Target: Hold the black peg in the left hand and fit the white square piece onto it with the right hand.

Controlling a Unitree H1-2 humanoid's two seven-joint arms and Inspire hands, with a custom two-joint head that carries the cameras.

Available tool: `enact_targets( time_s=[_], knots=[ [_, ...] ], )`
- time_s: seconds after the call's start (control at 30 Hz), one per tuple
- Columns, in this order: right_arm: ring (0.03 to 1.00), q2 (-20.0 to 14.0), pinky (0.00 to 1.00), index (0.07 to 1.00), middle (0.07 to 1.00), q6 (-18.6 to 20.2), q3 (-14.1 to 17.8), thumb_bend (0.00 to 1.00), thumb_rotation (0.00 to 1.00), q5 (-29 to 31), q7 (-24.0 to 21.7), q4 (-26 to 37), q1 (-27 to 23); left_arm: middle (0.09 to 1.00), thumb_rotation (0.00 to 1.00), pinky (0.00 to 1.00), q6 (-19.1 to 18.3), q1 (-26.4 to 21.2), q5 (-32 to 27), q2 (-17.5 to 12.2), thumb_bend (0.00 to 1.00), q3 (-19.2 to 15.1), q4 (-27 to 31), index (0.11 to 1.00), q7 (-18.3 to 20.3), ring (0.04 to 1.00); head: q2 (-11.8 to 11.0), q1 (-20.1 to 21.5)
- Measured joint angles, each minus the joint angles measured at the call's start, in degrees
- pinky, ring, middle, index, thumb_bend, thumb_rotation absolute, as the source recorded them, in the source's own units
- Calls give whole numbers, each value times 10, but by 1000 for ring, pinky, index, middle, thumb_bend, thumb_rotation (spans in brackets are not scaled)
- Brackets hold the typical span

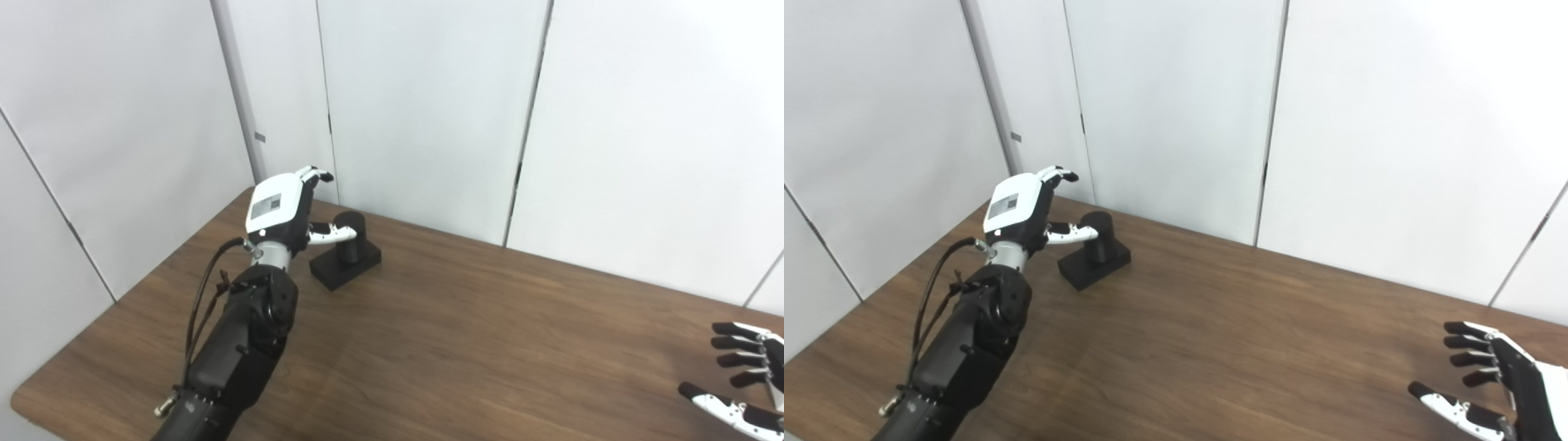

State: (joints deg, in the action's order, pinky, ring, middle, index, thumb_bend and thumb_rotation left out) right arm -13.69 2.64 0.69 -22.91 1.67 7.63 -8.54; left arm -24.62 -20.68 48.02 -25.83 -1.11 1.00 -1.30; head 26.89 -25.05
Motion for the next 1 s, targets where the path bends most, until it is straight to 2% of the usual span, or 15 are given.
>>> enact_targets(
  time_s=[0.13, 0.27, 0.47, 0.63, 0.8, 1.0],
  knots=[
    [607, 0, 473, 689, 660, 1, 0, 578, 0, -1, -1, 0, 0, 940, 538, 721, -18, -5, 17, -1, 1000, 11, -15, 838, 11, 923, 0, 0],
    [613, 0, 480, 693, 667, 13, 0, 581, 0, -1, -2, 8, 1, 957, 563, 747, -20, -5, 35, 1, 1000, 8, -35, 850, 36, 941, 5, -2],
    [605, -1, 475, 692, 660, 13, 0, 590, 0, -1, -2, 9, 1, 977, 658, 767, -21, -6, 88, 9, 1000, -2, -51, 873, 88, 956, 8, -3],
    [610, -1, 481, 692, 664, 13, 0, 586, 0, -1, -2, 12, 1, 977, 691, 780, -21, -10, 99, 14, 1000, 3, -71, 855, 104, 959, 11, -3],
    [613, -1, 482, 694, 666, 14, -1, 589, 0, -1, -5, 20, 2, 990, 664, 860, -21, -22, 100, 14, 1000, 7, -87, 853, 119, 981, 14, -4],
    [611, -3, 495, 694, 662, 14, 0, 592, 0, -2, -5, 21, 3, 987, 667, 846, -21, -25, 101, 12, 1000, 12, -134, 845, 126, 980, 17, -2]
  ],
)
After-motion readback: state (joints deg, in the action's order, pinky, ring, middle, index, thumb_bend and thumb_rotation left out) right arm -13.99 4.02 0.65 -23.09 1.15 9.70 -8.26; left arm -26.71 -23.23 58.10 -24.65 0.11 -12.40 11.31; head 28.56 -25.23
